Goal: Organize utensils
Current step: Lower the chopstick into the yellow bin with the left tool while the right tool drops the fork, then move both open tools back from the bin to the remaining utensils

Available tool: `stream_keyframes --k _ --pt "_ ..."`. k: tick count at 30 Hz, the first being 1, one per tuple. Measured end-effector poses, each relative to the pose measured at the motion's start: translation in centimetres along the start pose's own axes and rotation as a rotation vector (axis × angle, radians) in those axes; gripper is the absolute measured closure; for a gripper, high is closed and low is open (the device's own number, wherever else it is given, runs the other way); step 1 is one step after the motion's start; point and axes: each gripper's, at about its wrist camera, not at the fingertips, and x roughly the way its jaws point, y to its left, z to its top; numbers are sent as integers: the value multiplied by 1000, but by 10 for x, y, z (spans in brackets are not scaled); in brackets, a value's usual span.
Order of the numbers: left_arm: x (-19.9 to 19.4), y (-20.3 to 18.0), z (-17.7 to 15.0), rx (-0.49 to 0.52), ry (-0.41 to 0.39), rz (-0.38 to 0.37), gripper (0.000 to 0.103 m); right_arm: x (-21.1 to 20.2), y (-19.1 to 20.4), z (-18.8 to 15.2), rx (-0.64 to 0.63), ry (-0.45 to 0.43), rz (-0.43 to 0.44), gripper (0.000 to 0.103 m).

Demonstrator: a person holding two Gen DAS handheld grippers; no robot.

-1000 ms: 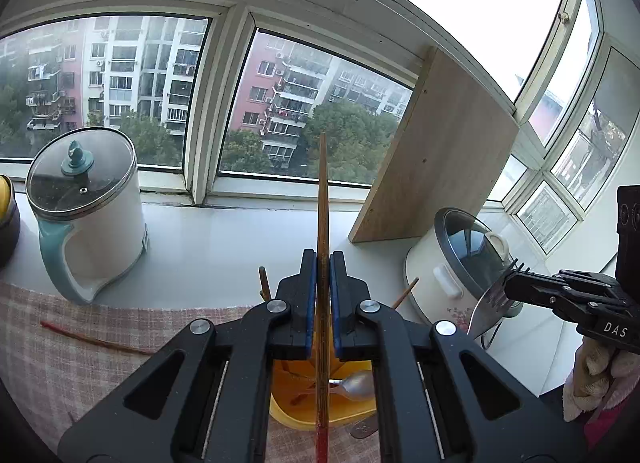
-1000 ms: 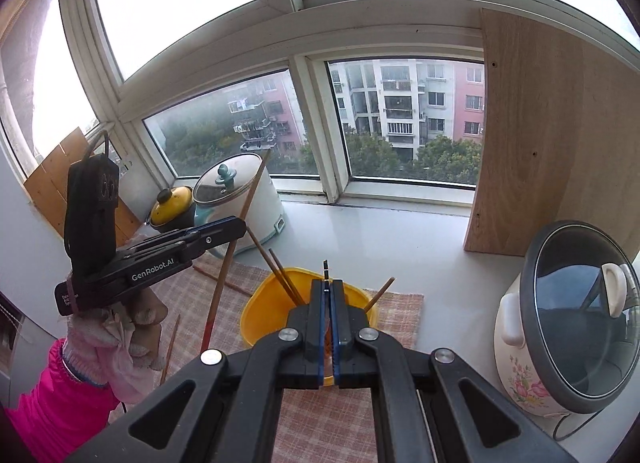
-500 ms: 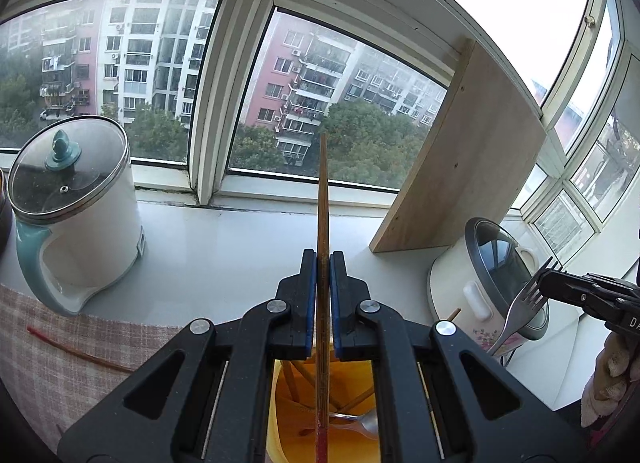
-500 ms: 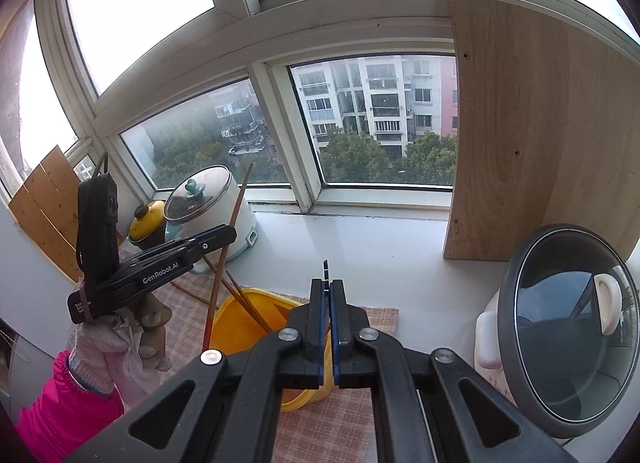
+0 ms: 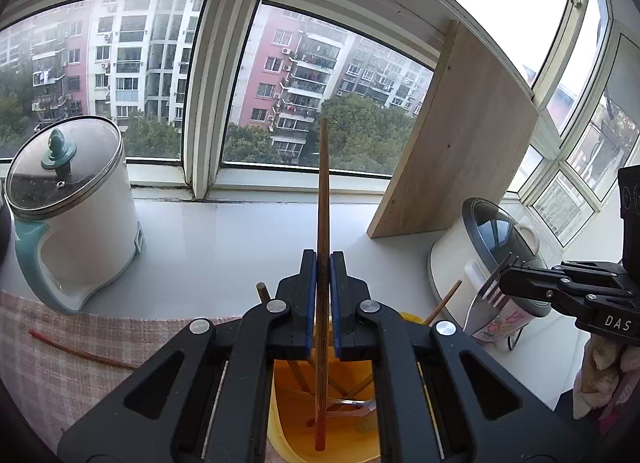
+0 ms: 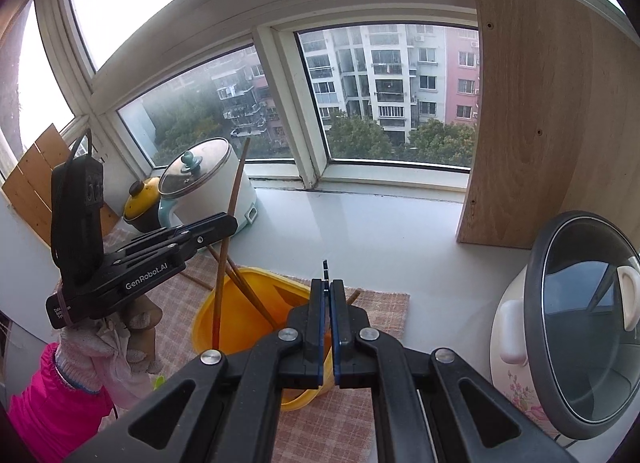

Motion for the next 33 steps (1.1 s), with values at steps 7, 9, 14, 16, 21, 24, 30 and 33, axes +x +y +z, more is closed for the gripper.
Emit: stream_keyframes --k 7,9,14,16,21,24,30,33 --pt "-8 -4 -4 28 11 -7 99 2 11 -2 -16 -14 -11 68" --pt "-11 -4 -6 35 11 -7 99 0 13 -3 -14 -22 -13 67" --pt "-24 -5 -10 54 4 0 99 -5 25 -7 -30 -39 -25 57" --pt "-30 -5 -13 64 1 2 99 -7 29 -8 -29 -45 -27 53" --pt "-46 -5 -17 87 -12 7 99 -10 39 -12 -31 -56 -42 44" --pt "-55 -1 -21 90 -16 5 99 -14 45 -15 -28 -65 -52 39" --pt "-78 11 -32 98 -21 10 96 -26 68 -25 -36 -108 -113 20" --pt "-91 19 -39 110 -18 10 78 -34 81 -31 -34 -137 -143 15"
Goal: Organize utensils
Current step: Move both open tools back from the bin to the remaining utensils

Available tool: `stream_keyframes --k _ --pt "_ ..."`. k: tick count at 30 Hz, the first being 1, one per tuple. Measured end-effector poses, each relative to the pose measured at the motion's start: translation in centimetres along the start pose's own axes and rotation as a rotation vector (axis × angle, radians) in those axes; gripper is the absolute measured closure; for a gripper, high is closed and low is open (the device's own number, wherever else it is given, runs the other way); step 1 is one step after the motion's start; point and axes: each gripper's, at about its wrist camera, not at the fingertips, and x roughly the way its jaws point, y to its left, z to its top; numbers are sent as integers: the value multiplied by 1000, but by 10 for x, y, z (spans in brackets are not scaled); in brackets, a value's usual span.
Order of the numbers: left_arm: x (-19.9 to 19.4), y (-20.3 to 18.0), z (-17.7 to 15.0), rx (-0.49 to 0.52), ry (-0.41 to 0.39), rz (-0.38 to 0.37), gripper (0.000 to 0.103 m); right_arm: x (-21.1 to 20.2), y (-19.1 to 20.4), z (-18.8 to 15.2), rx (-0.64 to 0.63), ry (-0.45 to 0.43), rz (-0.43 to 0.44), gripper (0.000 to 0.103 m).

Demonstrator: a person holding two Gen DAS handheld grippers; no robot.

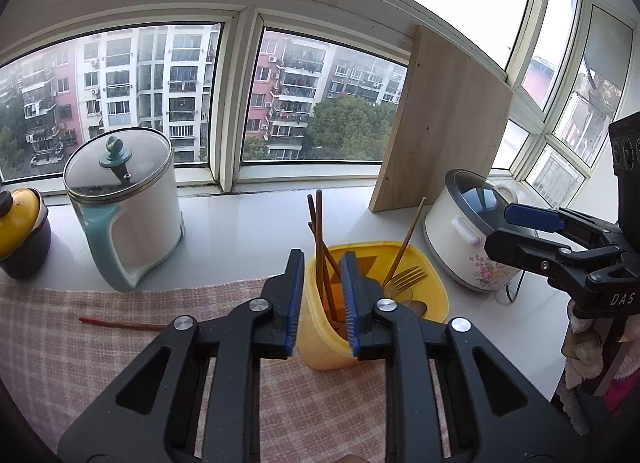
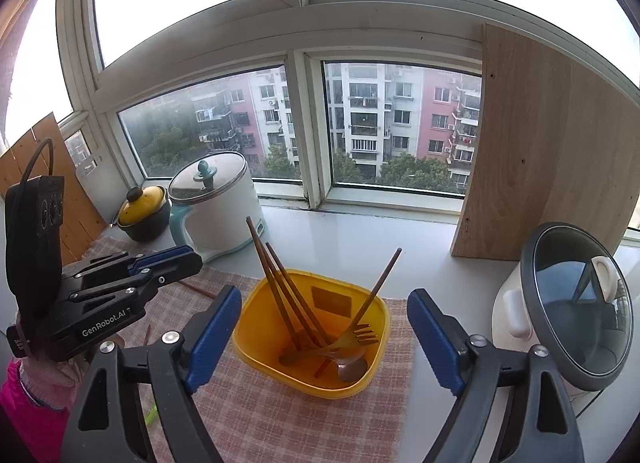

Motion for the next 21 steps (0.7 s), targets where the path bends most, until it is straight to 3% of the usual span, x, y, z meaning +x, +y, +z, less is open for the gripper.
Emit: stream_keyframes --k 4,13,16,18,21 --pt "-18 12 -12 19 1 22 77 -11 19 -6 -7 -35 -49 9" --pt "-54 53 -38 25 27 82 74 -17 46 -19 79 -73 -88 9" --pt "-63 70 -47 20 35 107 74 -15 57 -23 59 -84 -97 7" --pt "-69 82 -52 5 39 122 74 -13 66 -24 24 -93 -107 0" --pt "-75 102 -60 -21 46 139 74 -12 80 -30 -36 -110 -124 0"
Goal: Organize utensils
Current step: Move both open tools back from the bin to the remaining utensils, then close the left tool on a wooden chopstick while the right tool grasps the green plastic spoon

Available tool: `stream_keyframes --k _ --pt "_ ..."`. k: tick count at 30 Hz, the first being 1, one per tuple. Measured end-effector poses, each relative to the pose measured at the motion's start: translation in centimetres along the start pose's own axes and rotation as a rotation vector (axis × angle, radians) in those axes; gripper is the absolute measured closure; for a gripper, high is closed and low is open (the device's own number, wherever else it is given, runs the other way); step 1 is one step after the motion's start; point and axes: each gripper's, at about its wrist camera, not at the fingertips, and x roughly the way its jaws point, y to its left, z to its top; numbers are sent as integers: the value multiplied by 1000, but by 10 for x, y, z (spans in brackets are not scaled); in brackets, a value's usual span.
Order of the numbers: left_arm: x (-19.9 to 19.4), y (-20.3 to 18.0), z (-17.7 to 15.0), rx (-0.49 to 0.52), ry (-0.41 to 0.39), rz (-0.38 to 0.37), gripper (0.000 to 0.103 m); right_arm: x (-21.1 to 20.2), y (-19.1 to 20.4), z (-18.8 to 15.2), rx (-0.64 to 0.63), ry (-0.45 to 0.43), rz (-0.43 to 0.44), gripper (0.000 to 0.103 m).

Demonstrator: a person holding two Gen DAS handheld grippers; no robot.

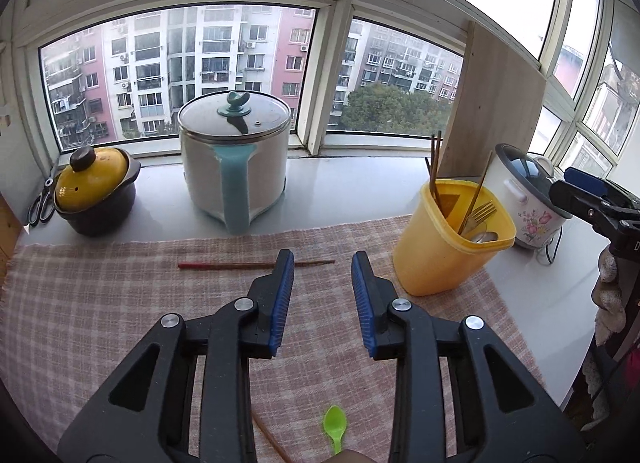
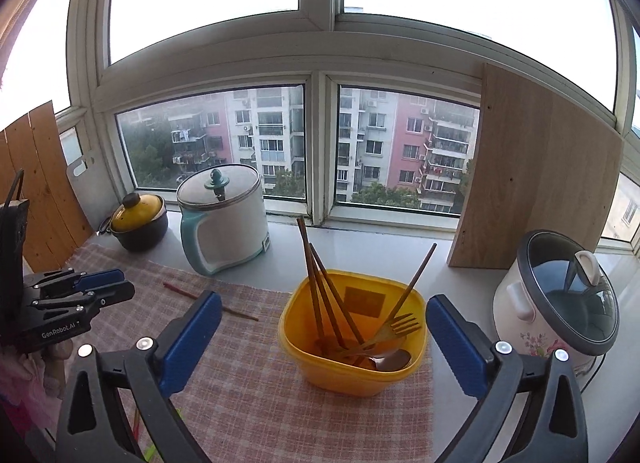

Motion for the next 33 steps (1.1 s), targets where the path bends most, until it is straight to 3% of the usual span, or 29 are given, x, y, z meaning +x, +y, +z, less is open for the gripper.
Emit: stream_keyframes --k 8,13,21,28,33 --pt "0 55 -22 -34 66 48 74 -1 24 -27 -26 21 52 0" --pt "1 83 -31 -26 117 47 74 6 38 -54 13 84 89 0" --pt "8 108 -59 -34 202 2 74 32 76 -111 93 276 172 15" --pt "22 97 -100 -15 294 -44 74 65 120 -157 109 418 191 29" --pt "35 88 -116 -26 316 -46 74 85 145 -175 122 495 229 43"
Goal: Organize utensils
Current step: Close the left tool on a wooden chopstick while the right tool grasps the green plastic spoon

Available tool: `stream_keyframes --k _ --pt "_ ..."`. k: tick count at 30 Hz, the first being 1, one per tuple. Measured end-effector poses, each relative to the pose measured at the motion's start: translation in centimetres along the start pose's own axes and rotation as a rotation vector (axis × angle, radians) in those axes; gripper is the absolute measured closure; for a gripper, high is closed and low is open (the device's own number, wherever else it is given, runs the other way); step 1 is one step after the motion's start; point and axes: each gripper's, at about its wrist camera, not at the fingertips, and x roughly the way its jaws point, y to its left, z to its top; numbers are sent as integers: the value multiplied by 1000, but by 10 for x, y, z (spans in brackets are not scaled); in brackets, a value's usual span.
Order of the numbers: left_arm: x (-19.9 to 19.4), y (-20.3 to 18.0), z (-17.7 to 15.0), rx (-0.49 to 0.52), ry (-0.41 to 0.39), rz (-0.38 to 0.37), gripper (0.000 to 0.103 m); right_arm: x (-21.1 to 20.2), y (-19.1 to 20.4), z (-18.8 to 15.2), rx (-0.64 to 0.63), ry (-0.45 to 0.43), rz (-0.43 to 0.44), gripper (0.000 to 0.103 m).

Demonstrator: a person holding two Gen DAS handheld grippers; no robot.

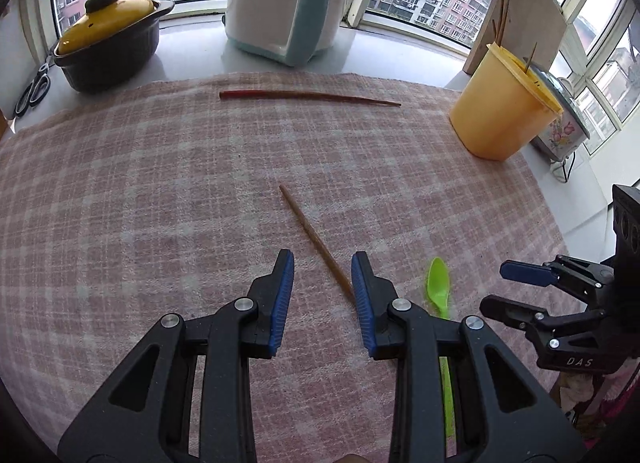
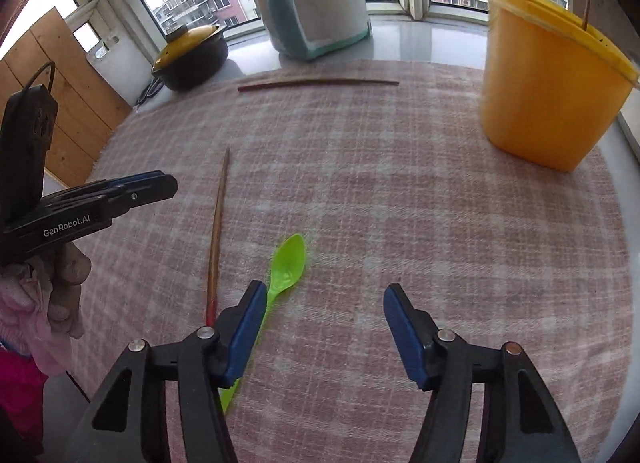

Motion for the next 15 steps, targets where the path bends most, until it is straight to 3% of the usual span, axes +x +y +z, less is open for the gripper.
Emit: stream_keyframes --k 6,15 --pt "15 -7 -1 6 15 16 74 20 30 -10 -83 41 -1 50" --pt "34 -9 0 12 48 47 74 40 39 -8 -119 86 -35 61"
